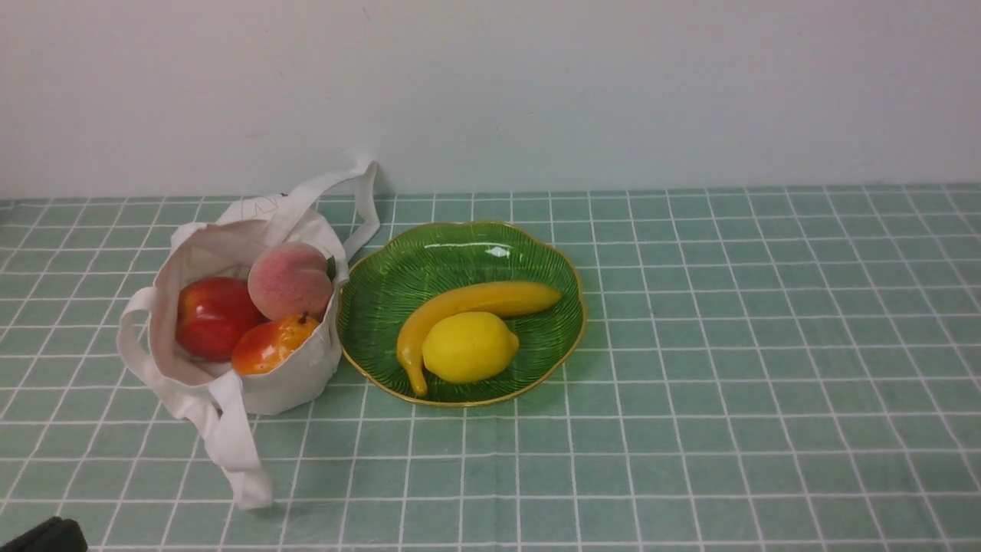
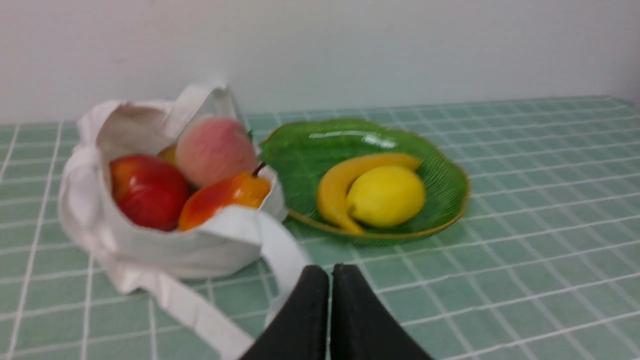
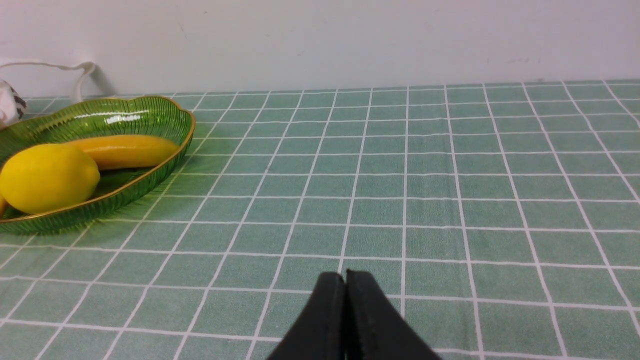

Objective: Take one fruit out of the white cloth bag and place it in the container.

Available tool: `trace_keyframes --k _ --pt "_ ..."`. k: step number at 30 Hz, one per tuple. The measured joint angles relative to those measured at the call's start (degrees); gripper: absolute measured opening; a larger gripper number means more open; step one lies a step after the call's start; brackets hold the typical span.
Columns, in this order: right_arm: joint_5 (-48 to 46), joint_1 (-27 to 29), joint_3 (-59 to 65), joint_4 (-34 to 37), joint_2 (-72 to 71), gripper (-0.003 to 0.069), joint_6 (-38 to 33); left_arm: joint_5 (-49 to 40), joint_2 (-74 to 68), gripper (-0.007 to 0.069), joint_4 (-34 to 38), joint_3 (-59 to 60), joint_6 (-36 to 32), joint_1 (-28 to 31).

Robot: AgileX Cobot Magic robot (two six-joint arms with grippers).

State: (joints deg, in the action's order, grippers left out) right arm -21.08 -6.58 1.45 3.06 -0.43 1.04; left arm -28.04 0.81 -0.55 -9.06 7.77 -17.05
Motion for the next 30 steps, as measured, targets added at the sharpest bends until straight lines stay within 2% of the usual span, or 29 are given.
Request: trace_keyframes --k 4,8,17,30 --pt "0.0 0.0 0.0 0.0 0.0 -0.0012 0.0 5.1 0.0 -0.0008 0.2 6.8 -2.7 8.4" --pt "0.0 0.0 0.0 0.0 0.0 -0.0012 0.0 9.7 0.0 -0.0008 1.0 10.4 -3.6 12.7" --pt "0.0 0.0 0.0 0.0 0.0 -0.0012 0.0 6.9 0.0 -0.0008 1.2 10.7 -6.5 13.3" --pt "0.0 0.0 0.0 0.0 0.0 -0.0012 0.0 6.6 0.0 -0.0008 1.3 10.7 -6.6 11.7"
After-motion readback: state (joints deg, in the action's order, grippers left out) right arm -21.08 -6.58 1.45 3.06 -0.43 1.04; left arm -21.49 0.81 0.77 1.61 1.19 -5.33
